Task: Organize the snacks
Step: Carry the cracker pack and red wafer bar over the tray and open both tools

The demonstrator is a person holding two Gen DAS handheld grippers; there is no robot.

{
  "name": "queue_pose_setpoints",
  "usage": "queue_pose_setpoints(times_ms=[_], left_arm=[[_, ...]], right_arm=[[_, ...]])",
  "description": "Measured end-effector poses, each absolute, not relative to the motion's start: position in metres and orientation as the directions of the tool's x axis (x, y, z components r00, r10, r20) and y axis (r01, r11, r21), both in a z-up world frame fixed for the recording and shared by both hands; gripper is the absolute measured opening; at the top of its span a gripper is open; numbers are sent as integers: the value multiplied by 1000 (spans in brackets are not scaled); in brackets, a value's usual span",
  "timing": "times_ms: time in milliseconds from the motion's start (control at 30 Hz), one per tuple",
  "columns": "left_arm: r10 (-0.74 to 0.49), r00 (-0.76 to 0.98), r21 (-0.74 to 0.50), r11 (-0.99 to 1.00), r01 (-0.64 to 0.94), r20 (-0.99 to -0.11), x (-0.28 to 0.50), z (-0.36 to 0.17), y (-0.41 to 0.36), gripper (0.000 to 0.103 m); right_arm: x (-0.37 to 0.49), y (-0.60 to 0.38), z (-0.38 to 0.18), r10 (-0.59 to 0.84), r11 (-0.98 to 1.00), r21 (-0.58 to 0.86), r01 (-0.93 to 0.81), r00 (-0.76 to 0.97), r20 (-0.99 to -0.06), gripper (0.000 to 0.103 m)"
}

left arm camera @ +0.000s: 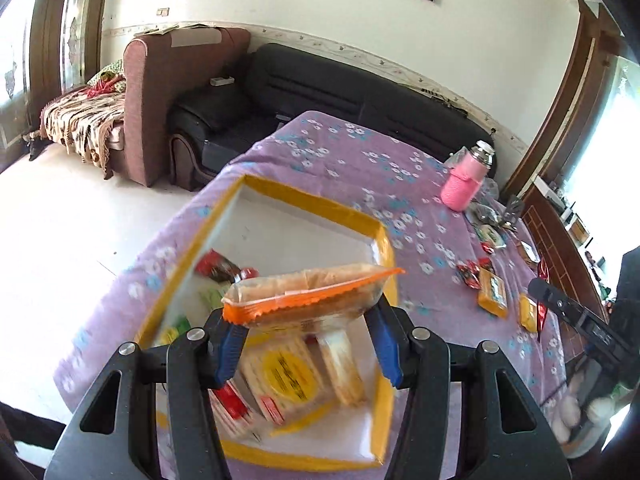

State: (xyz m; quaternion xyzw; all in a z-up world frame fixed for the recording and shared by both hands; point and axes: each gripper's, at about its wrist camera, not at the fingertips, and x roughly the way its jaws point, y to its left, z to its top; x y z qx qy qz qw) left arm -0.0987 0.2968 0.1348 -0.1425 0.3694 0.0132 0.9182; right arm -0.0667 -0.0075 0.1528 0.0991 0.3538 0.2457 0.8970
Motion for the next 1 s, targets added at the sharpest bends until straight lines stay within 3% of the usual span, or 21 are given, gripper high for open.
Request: queue_pose_setpoints(times_ms=[167,400,667,800,900,1000], left_arm=[[-62,693,-234,960,-156,-718,-60,121,315,54],[-92,637,-276,941,-195,-765,-7,86,334,54],[-90,609,-251,950,-184,-788,27,73,330,54],[-90,588,-250,948,-196,-804,32,63,328,54],[-94,587,-261,943,-207,-804,28,63,330,54],[-91,605,-273,937,-216,-791,16,72,331,54]], right_arm=[[-43,61,143,609,790,414,-452,502,-614,26],[-4,142,89,539,822,350,-449,417,-732,26],[36,165,34,461,862,313,-397,360,-811,27],[42,169,27,459,861,309,-403,356,-814,32],[38,168,31,472,855,316,-411,366,-802,48],[33,161,40,485,852,326,-411,380,-788,49]])
